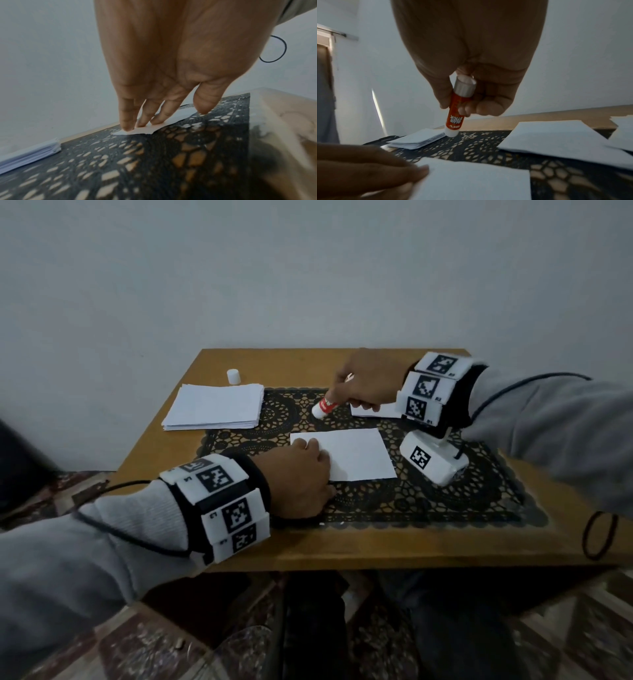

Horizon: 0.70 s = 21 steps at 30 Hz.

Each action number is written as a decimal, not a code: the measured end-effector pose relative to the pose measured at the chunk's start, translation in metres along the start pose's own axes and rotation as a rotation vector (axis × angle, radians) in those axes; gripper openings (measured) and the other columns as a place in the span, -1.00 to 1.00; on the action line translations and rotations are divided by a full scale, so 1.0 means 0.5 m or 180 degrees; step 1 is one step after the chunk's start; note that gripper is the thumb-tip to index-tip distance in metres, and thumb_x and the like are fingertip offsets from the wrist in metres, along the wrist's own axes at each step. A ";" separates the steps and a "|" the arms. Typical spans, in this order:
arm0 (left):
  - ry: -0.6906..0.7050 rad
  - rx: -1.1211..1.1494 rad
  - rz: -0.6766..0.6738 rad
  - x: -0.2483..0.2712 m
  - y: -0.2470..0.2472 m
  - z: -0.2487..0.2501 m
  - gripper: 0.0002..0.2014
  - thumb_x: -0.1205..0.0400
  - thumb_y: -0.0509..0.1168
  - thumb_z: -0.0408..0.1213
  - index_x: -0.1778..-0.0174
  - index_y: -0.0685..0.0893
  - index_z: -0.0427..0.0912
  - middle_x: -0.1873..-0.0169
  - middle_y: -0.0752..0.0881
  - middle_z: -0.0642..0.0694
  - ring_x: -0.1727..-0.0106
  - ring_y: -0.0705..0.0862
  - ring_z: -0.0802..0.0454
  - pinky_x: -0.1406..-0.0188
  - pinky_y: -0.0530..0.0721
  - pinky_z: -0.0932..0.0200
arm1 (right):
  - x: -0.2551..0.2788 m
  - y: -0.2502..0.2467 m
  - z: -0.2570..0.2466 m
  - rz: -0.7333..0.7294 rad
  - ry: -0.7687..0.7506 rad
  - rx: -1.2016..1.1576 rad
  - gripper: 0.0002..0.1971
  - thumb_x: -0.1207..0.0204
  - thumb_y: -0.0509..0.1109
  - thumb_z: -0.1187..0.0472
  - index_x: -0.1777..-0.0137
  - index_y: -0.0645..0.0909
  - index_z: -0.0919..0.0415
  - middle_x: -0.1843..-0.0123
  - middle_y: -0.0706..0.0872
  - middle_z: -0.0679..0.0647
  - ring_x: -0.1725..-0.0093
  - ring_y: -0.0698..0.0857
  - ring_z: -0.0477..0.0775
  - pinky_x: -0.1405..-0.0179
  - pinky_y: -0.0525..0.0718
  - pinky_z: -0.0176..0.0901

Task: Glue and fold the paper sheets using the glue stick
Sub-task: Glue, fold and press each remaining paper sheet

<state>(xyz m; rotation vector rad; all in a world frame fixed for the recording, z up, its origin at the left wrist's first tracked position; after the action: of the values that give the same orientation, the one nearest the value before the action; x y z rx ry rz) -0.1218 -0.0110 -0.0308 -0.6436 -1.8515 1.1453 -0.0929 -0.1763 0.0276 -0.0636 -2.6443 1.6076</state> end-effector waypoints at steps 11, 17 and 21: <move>0.0048 0.0215 0.0183 0.005 0.002 0.004 -0.33 -0.72 -0.08 0.11 -0.62 0.10 -0.32 -0.55 0.19 -0.39 -0.51 0.28 -0.30 -0.45 0.41 -0.19 | -0.033 0.092 -0.062 0.0062 -0.0319 0.0046 -0.79 -0.50 0.47 0.05 0.08 0.61 0.19 0.28 0.59 -0.01 0.36 0.54 -0.04 0.46 0.41 -0.24; 0.0139 0.0256 0.0260 0.003 0.007 -0.008 -0.33 -0.72 -0.08 0.12 -0.63 0.10 -0.28 -0.58 0.18 -0.36 -0.52 0.30 -0.28 -0.48 0.39 -0.16 | -0.043 0.099 -0.063 0.0151 -0.0350 0.0280 -0.78 -0.45 0.51 0.07 0.15 0.54 0.16 0.13 0.67 0.06 0.13 0.62 0.07 0.30 0.50 -0.18; 0.0145 0.0246 0.0234 0.004 0.006 -0.007 -0.33 -0.72 -0.08 0.12 -0.64 0.09 -0.27 -0.60 0.16 -0.37 -0.55 0.28 -0.27 -0.50 0.38 -0.16 | -0.033 0.090 -0.055 0.0196 -0.0343 0.0422 -0.78 -0.46 0.48 0.10 0.19 0.48 0.15 0.28 0.55 -0.02 0.18 0.57 0.07 0.41 0.40 -0.19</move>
<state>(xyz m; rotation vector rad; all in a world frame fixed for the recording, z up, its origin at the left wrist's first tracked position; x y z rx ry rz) -0.1198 -0.0063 -0.0316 -0.6928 -1.7491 1.2340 -0.0745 -0.1321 -0.0002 -0.0555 -2.6290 1.8523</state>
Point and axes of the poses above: each hand's wrist, its own x-axis away from the middle knuckle, its own y-axis out of the palm, z = x × y, the point moved 2 cm from there along -x, towards the middle knuckle
